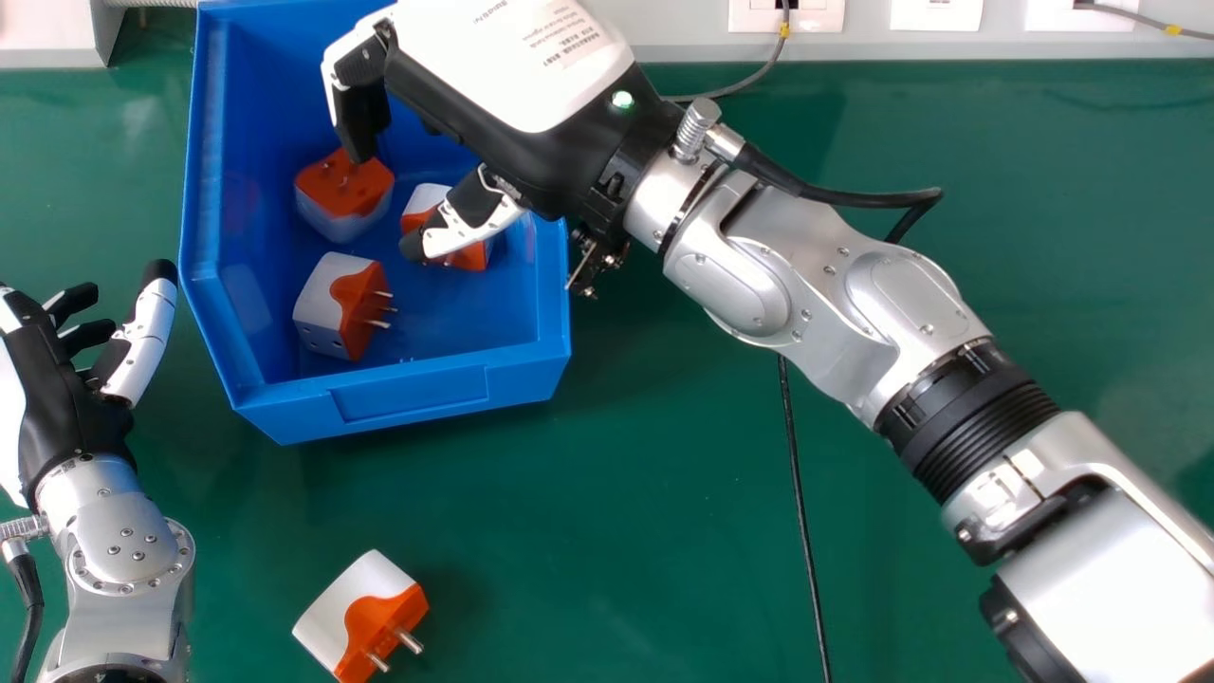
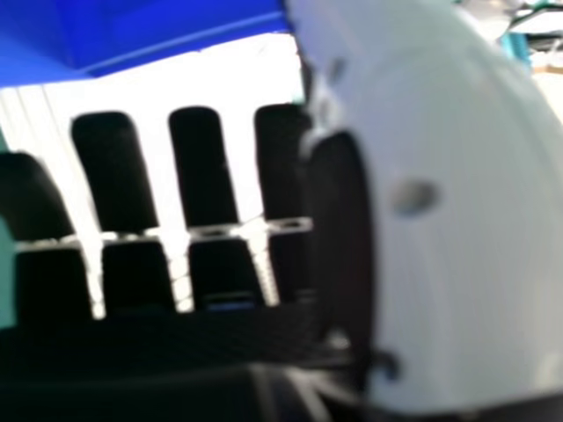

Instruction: Pick all objects and put in blue box

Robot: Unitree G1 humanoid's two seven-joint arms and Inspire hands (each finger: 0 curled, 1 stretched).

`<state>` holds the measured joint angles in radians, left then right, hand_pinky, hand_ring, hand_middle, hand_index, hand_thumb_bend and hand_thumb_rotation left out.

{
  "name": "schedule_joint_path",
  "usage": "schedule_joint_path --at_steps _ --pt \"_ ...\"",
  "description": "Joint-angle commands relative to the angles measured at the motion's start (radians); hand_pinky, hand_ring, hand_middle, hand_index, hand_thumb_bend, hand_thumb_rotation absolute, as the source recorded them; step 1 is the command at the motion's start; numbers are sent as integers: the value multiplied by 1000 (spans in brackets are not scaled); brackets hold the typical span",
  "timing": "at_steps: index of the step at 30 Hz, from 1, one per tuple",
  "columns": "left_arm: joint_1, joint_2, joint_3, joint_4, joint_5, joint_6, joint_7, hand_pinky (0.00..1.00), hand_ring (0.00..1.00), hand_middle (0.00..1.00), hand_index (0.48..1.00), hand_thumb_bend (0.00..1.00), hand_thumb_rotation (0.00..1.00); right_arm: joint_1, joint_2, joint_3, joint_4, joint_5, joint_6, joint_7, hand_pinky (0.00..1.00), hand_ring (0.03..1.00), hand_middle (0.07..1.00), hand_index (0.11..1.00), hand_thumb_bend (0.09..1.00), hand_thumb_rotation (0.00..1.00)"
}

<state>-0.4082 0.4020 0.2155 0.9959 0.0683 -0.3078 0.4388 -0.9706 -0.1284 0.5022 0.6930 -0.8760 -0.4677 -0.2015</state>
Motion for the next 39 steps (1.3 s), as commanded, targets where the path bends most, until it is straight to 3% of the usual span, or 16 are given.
schedule_joint_path --at_steps 1,9,16,21,24,27,32,35,39 --pt "10 -13 -5 8 2 15 -9 592 739 814 865 632 539 -50 -6 -13 -35 25 -8 -17 273 399 543 455 503 0" --pt "11 -17 -9 -4 6 23 -5 594 739 815 867 631 537 35 -52 -30 -174 68 -23 25 280 416 553 468 497 0" --pt "14 -19 -14 -17 10 33 -1 598 738 815 867 628 535 277 -151 -103 -482 258 -68 173 292 436 551 477 494 0" --pt "8 -12 -10 -8 4 36 -12 598 738 815 867 630 535 455 -216 -97 -654 386 -80 330 297 436 534 496 494 0" --pt "12 -13 -5 -21 -3 36 -19 599 738 815 868 631 535 519 -319 -92 -779 511 -27 553 298 436 531 503 494 0" --pt "15 -7 0 -22 -5 34 -28 600 739 815 868 631 536 544 -345 -100 -807 583 -16 647 296 434 532 509 494 0" --pt "16 7 0 -20 7 39 -25 602 742 816 868 633 538 582 -315 -103 -839 552 18 651 301 440 543 510 493 0" --pt "18 9 -4 -18 14 37 -17 602 743 816 867 633 538 599 -303 -92 -873 509 40 655 302 443 548 510 493 0" --pt "20 11 -6 -14 19 33 -17 597 740 813 867 633 538 616 -294 -74 -887 474 23 656 306 448 553 511 493 0"
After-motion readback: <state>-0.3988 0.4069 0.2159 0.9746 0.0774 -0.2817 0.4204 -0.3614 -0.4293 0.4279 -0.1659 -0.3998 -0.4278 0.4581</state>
